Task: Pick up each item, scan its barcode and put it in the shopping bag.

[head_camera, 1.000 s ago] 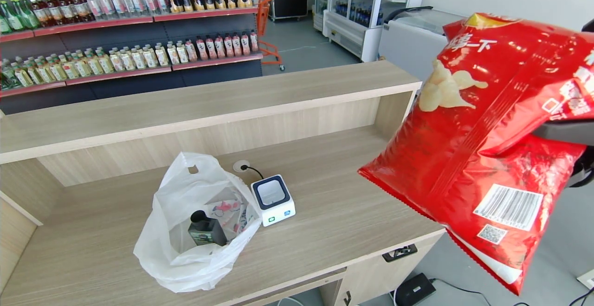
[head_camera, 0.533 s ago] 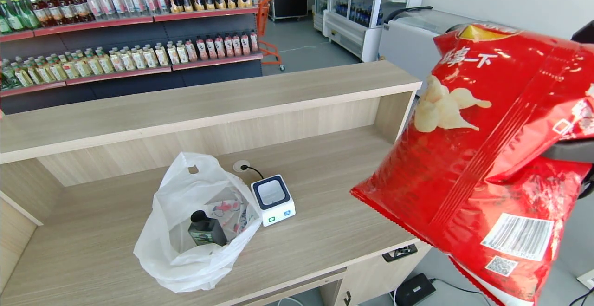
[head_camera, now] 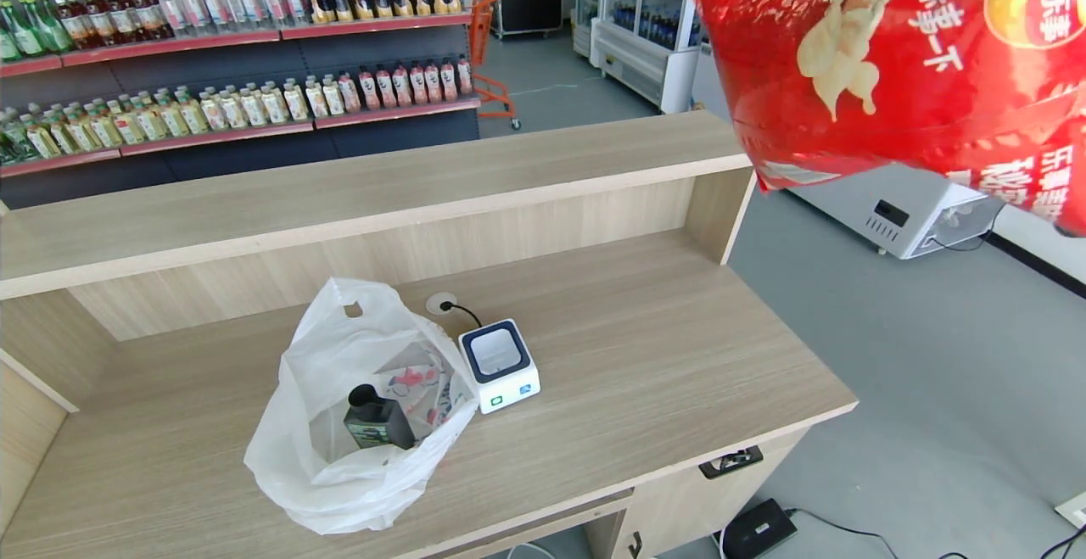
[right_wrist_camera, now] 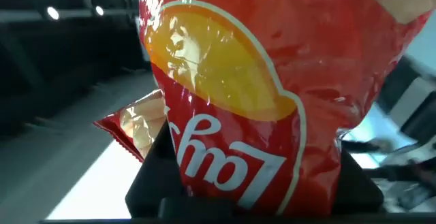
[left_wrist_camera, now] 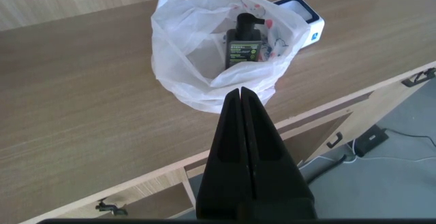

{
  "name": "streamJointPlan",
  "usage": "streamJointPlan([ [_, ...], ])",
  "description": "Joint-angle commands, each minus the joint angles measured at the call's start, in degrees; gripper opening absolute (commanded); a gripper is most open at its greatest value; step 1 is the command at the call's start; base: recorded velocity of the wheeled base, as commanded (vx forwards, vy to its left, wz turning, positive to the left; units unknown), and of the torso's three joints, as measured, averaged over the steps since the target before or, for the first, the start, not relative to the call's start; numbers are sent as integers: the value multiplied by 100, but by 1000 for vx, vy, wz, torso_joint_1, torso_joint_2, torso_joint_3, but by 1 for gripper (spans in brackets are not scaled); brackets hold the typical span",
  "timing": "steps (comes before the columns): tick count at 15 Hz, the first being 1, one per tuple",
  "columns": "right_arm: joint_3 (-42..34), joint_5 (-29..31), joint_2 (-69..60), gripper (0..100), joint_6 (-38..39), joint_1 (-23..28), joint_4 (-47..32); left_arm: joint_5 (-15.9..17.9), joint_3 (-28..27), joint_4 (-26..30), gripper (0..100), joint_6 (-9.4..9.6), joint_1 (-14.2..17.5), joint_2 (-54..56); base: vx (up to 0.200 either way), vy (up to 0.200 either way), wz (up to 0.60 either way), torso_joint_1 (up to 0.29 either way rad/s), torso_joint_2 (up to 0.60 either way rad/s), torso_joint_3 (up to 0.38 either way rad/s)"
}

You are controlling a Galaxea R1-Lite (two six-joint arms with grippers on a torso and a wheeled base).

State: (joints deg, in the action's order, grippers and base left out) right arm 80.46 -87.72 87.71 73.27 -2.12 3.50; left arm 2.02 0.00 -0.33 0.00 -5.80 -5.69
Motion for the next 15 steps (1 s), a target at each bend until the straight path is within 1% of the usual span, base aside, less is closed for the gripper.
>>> streamJointPlan([
  [1, -566, -166, 352, 0, -2290, -43, 1408, 0, 0, -2, 0, -9, 0, -2, 0, 0, 0, 0, 0, 0],
  [2, -540, 45, 580, 0, -3600, -131, 1803, 0, 0, -2, 0, 0, 0, -2, 0, 0, 0, 0, 0, 0],
  [3, -549, 414, 739, 0, -4646, -262, 2050, 0, 0, -2, 0, 0, 0, -2, 0, 0, 0, 0, 0, 0],
  [4, -522, 1091, 994, 0, -6070, -465, 2208, 0, 0, -2, 0, 0, 0, -2, 0, 0, 0, 0, 0, 0],
  [5, -478, 2093, 1231, 0, -7555, -676, 2190, 0, 0, -2, 0, 0, 0, -2, 0, 0, 0, 0, 0, 0],
  [6, -478, 2734, 1380, 0, -8249, -728, 2164, 0, 0, -2, 0, 0, 0, -2, 0, 0, 0, 0, 0, 0],
  [7, -566, 3209, 1415, 0, -8416, -772, 2155, 0, 0, -2, 0, 0, 0, -2, 0, 0, 0, 0, 0, 0],
  [8, -654, 3965, 1415, 0, -8390, -895, 2146, 0, 0, -2, 0, 0, 0, -2, 0, 0, 0, 0, 0, 0],
  [9, -707, 4589, 1415, 0, -8302, -1036, 2137, 0, 0, -2, 0, 0, 0, -2, 0, 0, 0, 0, 0, 0],
  [10, -760, 4826, 1407, 0, -8170, -1133, 2146, 0, 0, -2, 0, 0, 0, -2, 0, 0, 0, 0, 0, 0],
  [12, -821, 5116, 1407, 0, -8047, -1344, 2146, 0, 0, -11, 0, 0, 0, -2, 0, 0, 0, 0, 0, 0],
  [14, -1023, 5951, 1407, 0, -8021, -1801, 1997, 0, 0, -2, 0, 0, 9, -2, 0, 0, 0, 0, 0, 0],
  [15, -1032, 6285, 1407, 0, -8021, -1924, 1874, 0, 0, -2, 0, 0, 0, -2, 0, 0, 0, 0, 0, 0],
])
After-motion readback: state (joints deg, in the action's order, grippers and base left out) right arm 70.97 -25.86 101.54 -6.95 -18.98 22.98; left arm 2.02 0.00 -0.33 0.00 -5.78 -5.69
